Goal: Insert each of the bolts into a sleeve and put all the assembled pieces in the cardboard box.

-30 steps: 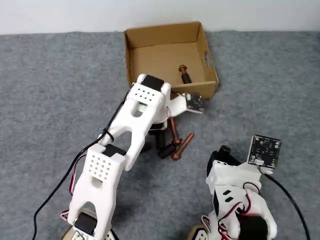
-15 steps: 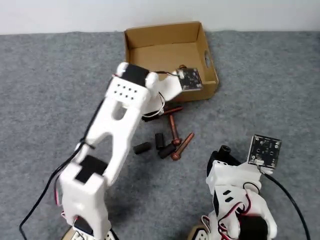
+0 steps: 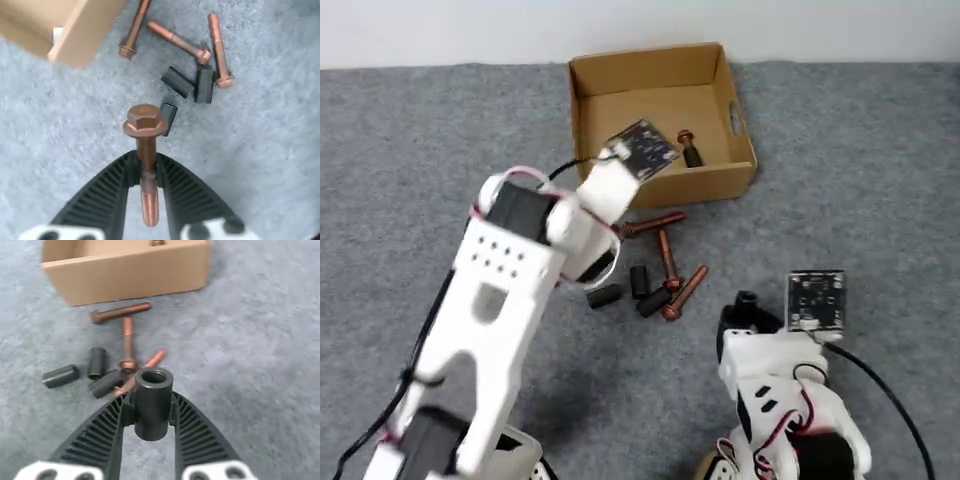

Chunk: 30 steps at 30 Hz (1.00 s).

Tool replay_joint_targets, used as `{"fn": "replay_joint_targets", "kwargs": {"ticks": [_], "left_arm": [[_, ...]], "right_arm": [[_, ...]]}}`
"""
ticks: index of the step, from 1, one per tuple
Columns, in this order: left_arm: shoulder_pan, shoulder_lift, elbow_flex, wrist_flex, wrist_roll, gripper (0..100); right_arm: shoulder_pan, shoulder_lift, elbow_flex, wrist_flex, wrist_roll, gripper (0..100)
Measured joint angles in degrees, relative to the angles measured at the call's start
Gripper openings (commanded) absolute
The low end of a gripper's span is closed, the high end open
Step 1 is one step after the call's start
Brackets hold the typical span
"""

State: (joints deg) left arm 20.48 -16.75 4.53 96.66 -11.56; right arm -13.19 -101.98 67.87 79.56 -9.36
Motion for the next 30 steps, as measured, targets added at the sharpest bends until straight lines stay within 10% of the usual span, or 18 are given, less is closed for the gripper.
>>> {"fn": "replay_joint_targets", "kwargs": {"ticks": [19,30], "left_arm": [[6.86,-47.47,46.51,-47.21,32.97,0],[12.4,-73.76,65.41,-60.04,42.11,0]], "right_arm": [[-17.05,0.7,1.67,-8.53,0.35,0.8],[-23.21,0.88,2.81,-13.1,9.32,0.8]]}}
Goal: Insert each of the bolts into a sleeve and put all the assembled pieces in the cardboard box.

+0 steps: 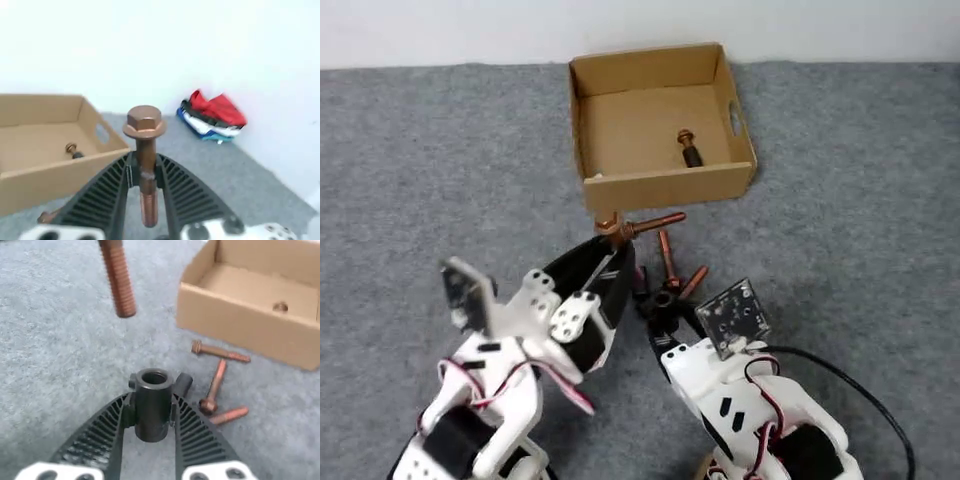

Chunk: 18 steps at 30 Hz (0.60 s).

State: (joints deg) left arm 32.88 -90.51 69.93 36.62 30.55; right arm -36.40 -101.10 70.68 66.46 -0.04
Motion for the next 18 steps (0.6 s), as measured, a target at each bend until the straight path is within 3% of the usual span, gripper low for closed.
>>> {"fn": "replay_joint_targets", "kwargs": {"ticks": [7,18], "left_arm": [[0.26,-10.37,2.02,-0.26,0.44,0],[2.11,-10.99,5.45,1.49,5.45,0]], "right_arm": [[-0.18,0.0,0.35,-2.9,6.33,0.8],[-3.25,0.0,0.35,-6.24,12.13,0.8]]}}
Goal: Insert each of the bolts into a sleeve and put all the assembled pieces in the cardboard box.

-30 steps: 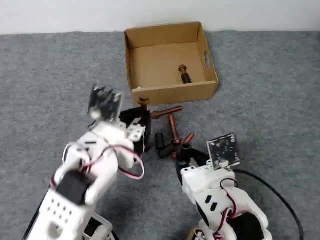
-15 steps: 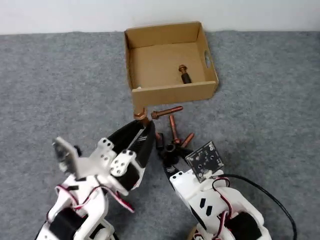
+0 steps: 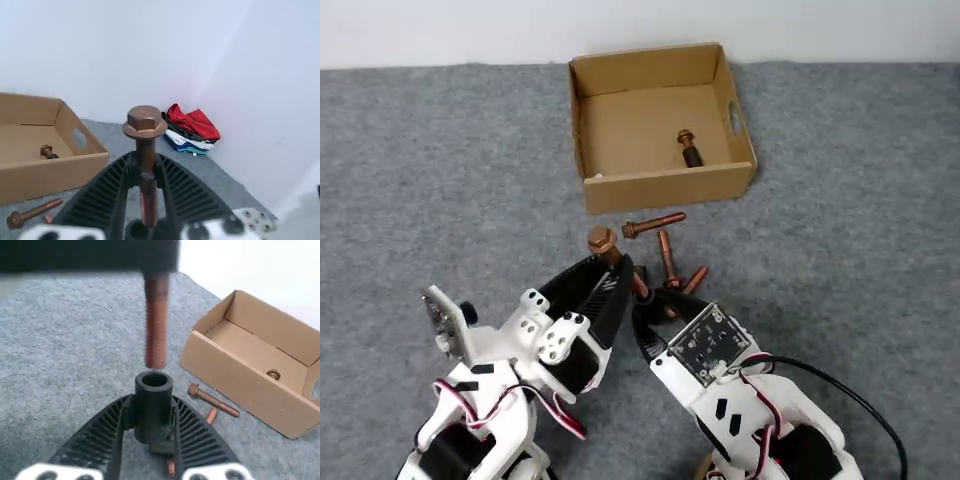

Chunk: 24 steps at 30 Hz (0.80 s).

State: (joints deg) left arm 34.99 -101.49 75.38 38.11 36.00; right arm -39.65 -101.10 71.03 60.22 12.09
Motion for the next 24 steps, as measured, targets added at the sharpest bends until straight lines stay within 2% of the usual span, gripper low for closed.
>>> {"fn": "replay_joint_targets", "kwargs": {"ticks": [9,16,21,24], "left_arm": [[0.0,0.0,1.85,0.7,0.18,0],[0.18,-0.62,3.69,5.27,0.09,0],[3.6,-0.7,5.54,6.07,-5.36,1],[6.07,-0.79,6.24,7.3,-7.91,5]], "right_arm": [[0.0,0.0,0.0,-0.26,0.26,0.8],[-0.18,0.09,0.09,-4.31,4.57,0.8],[-0.18,0.18,0.44,-4.48,5.19,0.8],[0.09,0.26,0.79,-4.4,5.19,0.8]]}}
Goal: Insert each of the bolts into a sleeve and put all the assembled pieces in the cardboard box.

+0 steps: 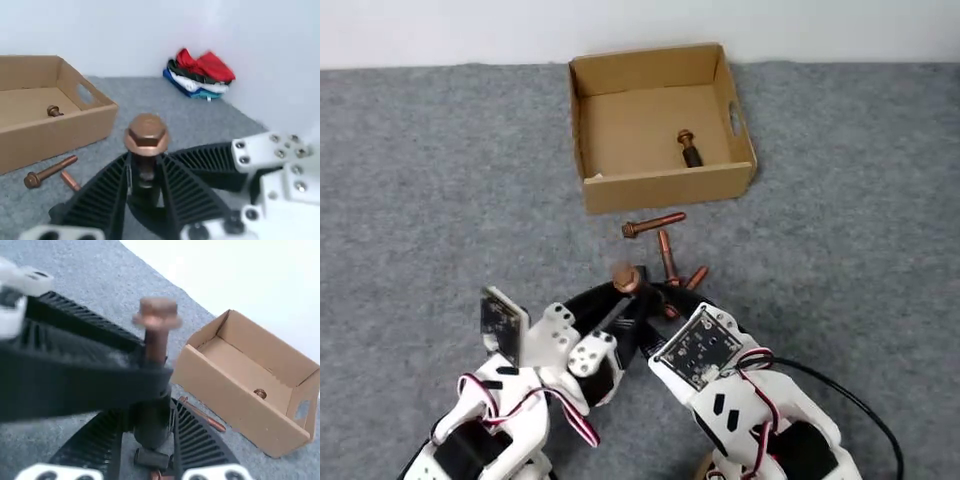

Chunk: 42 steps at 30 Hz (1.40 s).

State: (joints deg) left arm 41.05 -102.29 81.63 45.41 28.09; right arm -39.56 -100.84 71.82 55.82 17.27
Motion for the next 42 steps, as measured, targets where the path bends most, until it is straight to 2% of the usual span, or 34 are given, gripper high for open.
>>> {"fn": "replay_joint_targets", "kwargs": {"ticks": [3,6,22,29,34,36,40,42], "left_arm": [[0.44,-0.09,-0.26,1.49,-1.23,13],[0.44,-0.09,-0.44,3.69,-2.29,17],[0.18,0.44,-7.03,9.76,-3.6,17],[-7.82,0.18,-9.41,13.45,-9.67,17],[-10.46,0.18,-10.9,14.95,-10.02,17],[-10.73,0.18,-10.9,14.95,-10.02,14],[-11.25,0.18,-10.9,15.03,-10.02,0],[-13.54,0.18,-10.9,15.03,-10.02,1]], "right_arm": [[0.0,0.0,0.0,0.0,0.18,0.8],[0.0,0.0,0.09,0.09,0.18,0.8],[-0.26,-0.53,-0.18,0.0,0.26,0.8],[0.0,-0.09,0.88,-0.09,0.18,0.8],[-0.09,-0.18,0.88,-0.09,0.18,0.8],[0.26,-0.18,0.88,-0.09,0.18,0.8],[4.22,-0.18,0.88,-0.09,0.18,0.8],[6.68,-0.18,0.88,-0.09,0.18,0.8]]}}
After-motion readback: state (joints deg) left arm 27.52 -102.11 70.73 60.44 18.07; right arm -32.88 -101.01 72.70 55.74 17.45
